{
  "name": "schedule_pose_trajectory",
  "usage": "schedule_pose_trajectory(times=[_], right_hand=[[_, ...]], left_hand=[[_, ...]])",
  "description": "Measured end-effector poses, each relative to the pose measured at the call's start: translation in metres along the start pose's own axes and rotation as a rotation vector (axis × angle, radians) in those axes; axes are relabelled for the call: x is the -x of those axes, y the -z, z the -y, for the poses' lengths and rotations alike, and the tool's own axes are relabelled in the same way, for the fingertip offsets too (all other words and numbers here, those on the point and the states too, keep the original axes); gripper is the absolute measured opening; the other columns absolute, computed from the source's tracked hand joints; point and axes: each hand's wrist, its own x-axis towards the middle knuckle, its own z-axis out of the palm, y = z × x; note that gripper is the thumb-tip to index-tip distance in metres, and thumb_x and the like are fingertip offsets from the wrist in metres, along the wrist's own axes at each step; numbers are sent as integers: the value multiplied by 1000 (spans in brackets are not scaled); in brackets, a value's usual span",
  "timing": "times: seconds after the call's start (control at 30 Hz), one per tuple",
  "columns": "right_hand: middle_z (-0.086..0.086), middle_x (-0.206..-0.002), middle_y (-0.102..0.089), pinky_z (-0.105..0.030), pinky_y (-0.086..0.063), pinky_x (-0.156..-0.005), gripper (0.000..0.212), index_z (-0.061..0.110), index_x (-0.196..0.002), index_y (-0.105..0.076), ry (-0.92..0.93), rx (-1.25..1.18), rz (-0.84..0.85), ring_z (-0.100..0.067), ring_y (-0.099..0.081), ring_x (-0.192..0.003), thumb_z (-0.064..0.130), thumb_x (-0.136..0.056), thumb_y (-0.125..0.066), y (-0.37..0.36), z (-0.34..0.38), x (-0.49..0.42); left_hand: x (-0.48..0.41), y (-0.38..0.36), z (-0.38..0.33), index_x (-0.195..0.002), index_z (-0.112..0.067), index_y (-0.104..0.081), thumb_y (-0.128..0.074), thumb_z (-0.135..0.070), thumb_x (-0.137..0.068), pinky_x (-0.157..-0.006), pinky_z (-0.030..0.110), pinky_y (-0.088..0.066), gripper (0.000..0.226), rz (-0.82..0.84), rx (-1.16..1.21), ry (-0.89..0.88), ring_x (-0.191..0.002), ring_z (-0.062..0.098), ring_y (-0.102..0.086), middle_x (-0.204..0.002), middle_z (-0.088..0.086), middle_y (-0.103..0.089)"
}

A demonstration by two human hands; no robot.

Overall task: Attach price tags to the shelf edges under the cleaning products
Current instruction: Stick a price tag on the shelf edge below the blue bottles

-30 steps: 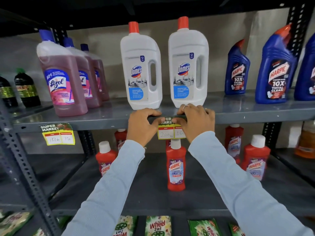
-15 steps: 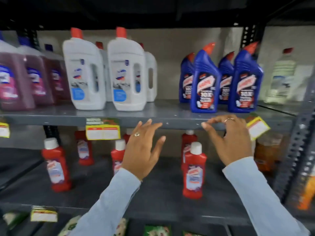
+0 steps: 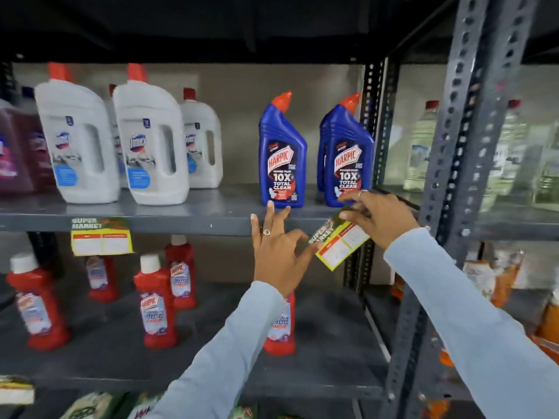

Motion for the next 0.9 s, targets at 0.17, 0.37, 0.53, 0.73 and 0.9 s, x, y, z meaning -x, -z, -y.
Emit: schedule_pose_trajectory(times=[0.17, 0.37, 0.53, 0.73, 0.9], right_hand=[[-7, -103, -64, -41, -49, -79, 10, 23, -86, -65, -52, 67, 39, -31, -58, -94, 31, -82, -60, 1, 11, -12], [0, -96, -62, -41, -48, -88, 8, 10, -79, -67, -20, -84, -32, -21, -59, -95, 13, -82, -61, -6, -5, 6], [1, -138, -44, -49, -11, -116, 14, 22, -84, -74, 143, 360, -92, -24, -19, -142, 32, -80, -64, -31, -31, 35], [-1, -139, -46, -46, -4, -117, 15, 24, -83, -74, 215, 317, -118, -22, -16, -143, 35, -76, -68, -42, -47, 27], [8, -131, -49, -42, -18, -112, 13, 34, -76, -72, 183, 27, 7, -19, -29, -136, 45, -72, -68, -25, -55, 10]], left_hand=[[-6, -8, -7, -78, -25, -70, -63, -45, -81, -107, 32, 28, 21, -37, 15, 87, -144, 22, -12, -140, 2, -46], [-1, 3, -2, -67, -27, -56, -62, -36, -83, -114, 48, 10, 20, -2, 48, 9, -142, 24, -20, -137, -1, -50], [3, 1, 4, -65, -26, -64, -66, -46, -78, -111, 41, 19, 24, 42, -89, -85, -143, 24, -15, -145, -1, -42], [-10, -5, 12, -64, -30, -68, -73, -48, -70, -113, 39, 9, 20, 71, -154, -131, -139, 22, -26, -139, -1, -50], [-30, 6, 14, -71, -35, -73, -75, -51, -65, -111, 35, -6, 17, 135, 10, -55, -122, 3, -33, -128, -8, -56]])
